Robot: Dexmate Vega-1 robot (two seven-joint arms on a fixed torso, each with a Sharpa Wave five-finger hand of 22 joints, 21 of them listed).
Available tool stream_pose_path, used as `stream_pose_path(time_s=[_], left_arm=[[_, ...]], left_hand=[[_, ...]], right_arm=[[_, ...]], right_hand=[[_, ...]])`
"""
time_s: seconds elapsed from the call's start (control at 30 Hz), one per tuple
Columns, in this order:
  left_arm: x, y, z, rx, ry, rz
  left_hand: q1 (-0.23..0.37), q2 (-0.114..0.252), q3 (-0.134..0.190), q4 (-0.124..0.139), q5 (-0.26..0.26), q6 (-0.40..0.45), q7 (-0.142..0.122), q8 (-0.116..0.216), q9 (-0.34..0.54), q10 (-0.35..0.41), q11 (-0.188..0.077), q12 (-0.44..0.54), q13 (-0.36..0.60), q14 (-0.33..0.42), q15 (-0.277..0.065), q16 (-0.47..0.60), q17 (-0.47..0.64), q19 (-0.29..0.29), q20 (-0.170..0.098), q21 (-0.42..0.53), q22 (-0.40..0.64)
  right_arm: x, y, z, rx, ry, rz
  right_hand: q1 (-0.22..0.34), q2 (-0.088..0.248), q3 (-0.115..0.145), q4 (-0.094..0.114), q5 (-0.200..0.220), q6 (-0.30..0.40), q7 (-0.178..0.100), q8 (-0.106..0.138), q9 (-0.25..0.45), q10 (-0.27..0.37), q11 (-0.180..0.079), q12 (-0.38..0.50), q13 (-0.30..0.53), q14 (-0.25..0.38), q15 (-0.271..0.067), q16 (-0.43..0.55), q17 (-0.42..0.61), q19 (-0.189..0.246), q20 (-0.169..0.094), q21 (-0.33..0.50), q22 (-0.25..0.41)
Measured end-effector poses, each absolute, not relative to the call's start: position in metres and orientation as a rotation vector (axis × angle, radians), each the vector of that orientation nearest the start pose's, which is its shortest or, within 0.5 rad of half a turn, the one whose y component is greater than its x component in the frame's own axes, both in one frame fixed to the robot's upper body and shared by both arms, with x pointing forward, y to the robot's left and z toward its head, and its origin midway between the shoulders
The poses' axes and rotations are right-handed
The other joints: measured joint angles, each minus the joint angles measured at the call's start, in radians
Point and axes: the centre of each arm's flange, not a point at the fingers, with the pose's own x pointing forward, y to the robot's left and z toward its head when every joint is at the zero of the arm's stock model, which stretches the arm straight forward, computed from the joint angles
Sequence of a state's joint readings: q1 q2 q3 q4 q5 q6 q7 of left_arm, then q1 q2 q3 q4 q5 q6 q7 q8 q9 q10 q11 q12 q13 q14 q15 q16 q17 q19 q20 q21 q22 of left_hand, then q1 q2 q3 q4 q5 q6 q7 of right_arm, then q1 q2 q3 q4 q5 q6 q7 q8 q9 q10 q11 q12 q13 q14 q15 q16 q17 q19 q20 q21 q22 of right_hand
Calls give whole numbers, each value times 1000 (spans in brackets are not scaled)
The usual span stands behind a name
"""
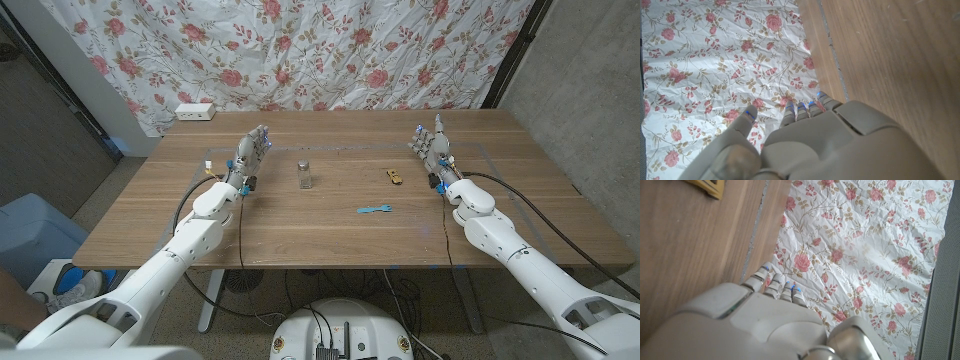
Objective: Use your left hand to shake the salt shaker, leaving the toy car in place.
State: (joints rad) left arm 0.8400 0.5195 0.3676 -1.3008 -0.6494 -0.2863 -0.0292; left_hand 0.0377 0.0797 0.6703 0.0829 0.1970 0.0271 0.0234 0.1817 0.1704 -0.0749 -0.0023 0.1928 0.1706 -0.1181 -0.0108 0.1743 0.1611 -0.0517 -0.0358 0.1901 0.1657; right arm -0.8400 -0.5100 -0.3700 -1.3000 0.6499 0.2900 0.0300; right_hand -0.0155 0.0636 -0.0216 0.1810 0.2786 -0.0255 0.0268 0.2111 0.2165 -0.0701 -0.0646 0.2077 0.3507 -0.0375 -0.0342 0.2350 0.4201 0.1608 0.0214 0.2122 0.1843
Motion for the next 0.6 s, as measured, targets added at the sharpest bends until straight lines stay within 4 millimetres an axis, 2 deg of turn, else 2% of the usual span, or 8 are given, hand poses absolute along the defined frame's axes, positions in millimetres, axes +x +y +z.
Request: stream_pose_path(time_s=[0.1, 0.3, 0.4, 0.6], left_arm=[[652, 296, -27, -28, -590, -202], [651, 300, -28, -10, -584, -219], [650, 303, -29, -2, -581, -224], [649, 306, -30, 12, -582, -241]], left_hand=[[24, 15, 4, -47, -5, 6, -7, 0, 0, 11, -11, 0, 0, 4, -9, 0, 0, 0, 0, 0, -2], [66, -11, 11, -132, -16, 16, -17, 9, 0, 22, -22, 0, 0, 6, -16, 0, 0, 4, 3, 0, -3], [80, -15, 13, -162, -16, 14, -29, 11, 0, 25, -25, 0, 0, 11, -22, 0, 0, 8, 0, 0, -3], [102, -27, 15, -205, -16, 20, -34, 11, 0, 36, -36, 0, 4, 11, -22, 0, 4, 13, 5, 0, -3]], right_arm=[[653, -290, -27, 42, -593, 207], [653, -290, -27, 42, -593, 207], [653, -290, -27, 42, -594, 206], [653, -290, -27, 41, -594, 206]], right_hand=[[0, 0, 0, 0, 0, 0, 0, 0, 0, 0, 0, 0, 0, 0, 0, 0, 0, 0, 0, 0, 0], [0, 0, 0, 0, 0, 0, 0, 0, 0, 0, 0, 0, 0, 0, 0, 0, 0, 0, 0, 0, 0], [0, 0, 0, 0, 0, 0, 0, 1, 0, 0, 0, 0, 0, 0, 0, 0, 0, 0, 0, 0, 0], [0, 0, 0, 0, 0, 0, 0, 1, 0, 0, 0, 0, 0, 0, 0, 0, 0, 0, 0, 0, 0]])
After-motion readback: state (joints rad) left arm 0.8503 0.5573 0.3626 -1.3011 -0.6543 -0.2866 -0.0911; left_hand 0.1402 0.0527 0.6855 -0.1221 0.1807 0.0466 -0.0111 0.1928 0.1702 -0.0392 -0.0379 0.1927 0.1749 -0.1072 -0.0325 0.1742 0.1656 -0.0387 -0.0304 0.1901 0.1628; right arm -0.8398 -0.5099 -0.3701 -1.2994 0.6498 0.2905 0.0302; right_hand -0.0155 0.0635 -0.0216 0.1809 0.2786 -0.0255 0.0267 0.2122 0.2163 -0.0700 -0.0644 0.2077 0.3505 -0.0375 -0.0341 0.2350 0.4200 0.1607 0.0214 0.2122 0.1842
